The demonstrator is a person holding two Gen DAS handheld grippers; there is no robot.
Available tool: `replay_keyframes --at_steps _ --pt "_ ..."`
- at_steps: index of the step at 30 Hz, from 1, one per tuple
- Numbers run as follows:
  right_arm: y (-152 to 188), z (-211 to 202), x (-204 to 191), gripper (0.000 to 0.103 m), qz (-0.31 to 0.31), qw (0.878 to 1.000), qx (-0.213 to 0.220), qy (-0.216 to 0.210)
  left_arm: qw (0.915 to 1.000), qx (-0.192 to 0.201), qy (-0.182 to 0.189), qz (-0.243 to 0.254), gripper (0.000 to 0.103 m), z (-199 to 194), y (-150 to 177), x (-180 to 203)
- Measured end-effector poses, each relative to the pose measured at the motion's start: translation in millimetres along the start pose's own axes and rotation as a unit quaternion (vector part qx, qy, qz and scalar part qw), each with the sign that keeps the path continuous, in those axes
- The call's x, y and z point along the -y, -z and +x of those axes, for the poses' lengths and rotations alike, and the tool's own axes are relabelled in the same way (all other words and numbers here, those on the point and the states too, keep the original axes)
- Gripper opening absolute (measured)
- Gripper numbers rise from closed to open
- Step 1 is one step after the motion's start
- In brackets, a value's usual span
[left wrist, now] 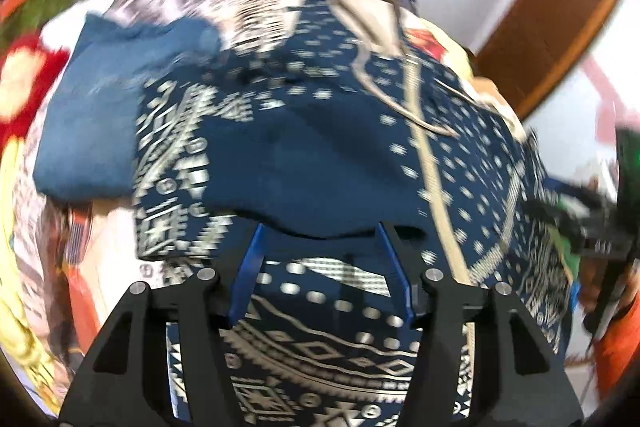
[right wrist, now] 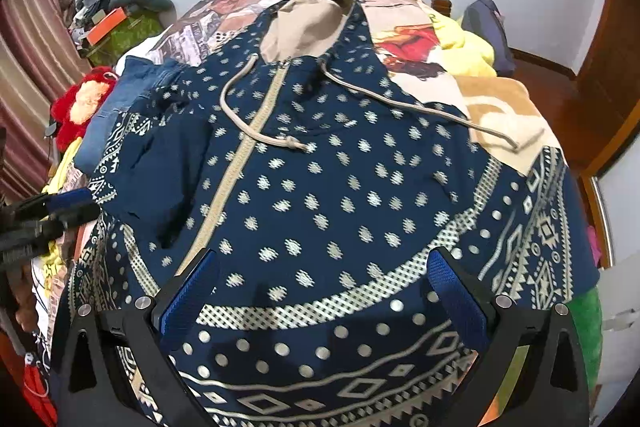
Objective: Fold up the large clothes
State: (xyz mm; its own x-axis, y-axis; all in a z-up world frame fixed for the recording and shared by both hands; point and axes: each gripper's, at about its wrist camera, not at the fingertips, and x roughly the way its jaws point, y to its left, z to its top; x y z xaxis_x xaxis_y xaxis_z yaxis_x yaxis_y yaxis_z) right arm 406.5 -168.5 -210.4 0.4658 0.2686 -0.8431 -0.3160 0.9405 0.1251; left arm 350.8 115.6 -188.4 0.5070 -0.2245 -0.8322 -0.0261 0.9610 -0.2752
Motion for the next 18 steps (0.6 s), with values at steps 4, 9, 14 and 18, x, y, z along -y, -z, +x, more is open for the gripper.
replay_keyframes --at_steps 4,9,14,18 --pt "-2.6 7.2 -6.2 0.103 -0.003 1.0 -0.003 -0.003 0.9951 -0.019 0.05 -0.082 0.056 21.7 -7.0 -39.1" --pt "-4.3 20.3 -10.4 0.103 -0.004 1.0 -0.012 -0.002 0.9798 -0.033 0.103 -0.168 0.056 48.5 -10.1 -71.9" --pt "-6.2 28.0 -9.4 0.103 -0.004 1.0 -0.017 0.0 0.9751 -0.027 0.1 -0.196 0.049 65.7 -17.1 -79.1" --pt "-7.0 28.9 -4.5 0.103 -0.001 1.0 -0.016 0.002 0.9856 -0.01 0.053 -0.16 0.014 62.7 -34.2 -66.1"
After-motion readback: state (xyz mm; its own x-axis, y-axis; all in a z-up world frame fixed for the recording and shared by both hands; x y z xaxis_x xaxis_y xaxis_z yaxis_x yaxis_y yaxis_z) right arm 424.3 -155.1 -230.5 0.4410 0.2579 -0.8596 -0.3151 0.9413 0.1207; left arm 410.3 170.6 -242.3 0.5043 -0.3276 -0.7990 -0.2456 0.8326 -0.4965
